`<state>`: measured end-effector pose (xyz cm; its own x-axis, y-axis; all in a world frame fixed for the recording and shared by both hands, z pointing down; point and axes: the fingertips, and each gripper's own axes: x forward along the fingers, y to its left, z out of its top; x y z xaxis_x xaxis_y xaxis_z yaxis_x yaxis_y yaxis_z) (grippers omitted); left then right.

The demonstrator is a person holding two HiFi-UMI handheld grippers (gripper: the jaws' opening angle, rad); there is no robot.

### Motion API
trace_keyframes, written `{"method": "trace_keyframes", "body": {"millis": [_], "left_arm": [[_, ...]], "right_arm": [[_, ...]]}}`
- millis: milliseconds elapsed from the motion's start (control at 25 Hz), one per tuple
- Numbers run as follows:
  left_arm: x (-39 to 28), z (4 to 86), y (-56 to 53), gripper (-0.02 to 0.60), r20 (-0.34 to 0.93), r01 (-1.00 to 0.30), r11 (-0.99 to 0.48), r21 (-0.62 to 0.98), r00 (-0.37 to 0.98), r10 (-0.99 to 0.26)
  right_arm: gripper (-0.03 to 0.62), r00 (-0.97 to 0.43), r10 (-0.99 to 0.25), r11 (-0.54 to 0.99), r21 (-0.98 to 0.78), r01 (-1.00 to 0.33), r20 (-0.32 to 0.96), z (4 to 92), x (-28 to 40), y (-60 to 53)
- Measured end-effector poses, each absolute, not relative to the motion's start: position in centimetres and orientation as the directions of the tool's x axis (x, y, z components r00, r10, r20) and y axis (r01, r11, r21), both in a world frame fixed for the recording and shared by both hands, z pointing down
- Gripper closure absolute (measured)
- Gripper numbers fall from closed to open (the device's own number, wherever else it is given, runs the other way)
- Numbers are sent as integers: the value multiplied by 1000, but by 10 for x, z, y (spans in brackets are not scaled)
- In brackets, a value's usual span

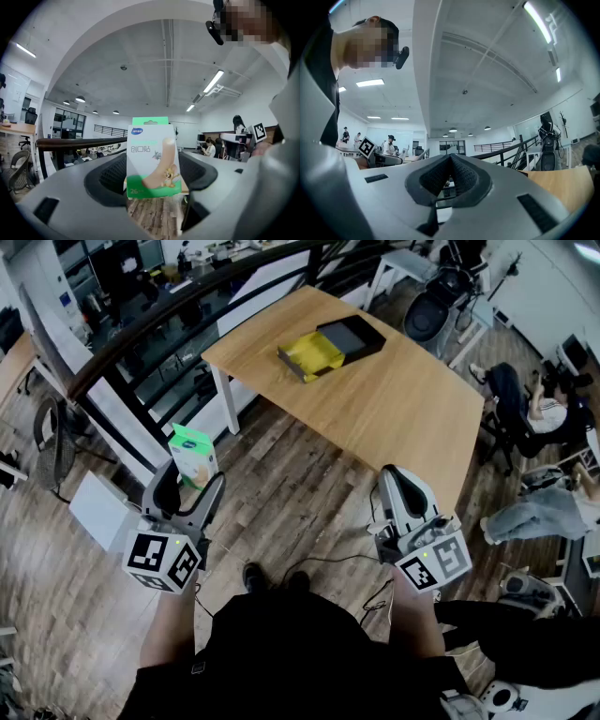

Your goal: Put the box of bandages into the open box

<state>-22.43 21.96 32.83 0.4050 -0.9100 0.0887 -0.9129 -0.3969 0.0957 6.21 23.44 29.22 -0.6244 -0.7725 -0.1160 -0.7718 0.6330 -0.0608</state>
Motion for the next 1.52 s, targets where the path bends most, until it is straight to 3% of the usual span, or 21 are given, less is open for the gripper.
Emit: {"method": "trace_keyframes", "body": {"millis": [1080, 1520], "left_arm": [[-154, 327, 246, 232, 104, -933, -354, 69, 359, -927], [-147, 341, 220, 232, 121, -927, -368, 73, 374, -919]], "right_arm": [[557, -669, -726, 685, -91, -722, -159, 286, 143, 269], [557, -671, -727, 686, -123, -717, -142, 297, 146, 249]]}}
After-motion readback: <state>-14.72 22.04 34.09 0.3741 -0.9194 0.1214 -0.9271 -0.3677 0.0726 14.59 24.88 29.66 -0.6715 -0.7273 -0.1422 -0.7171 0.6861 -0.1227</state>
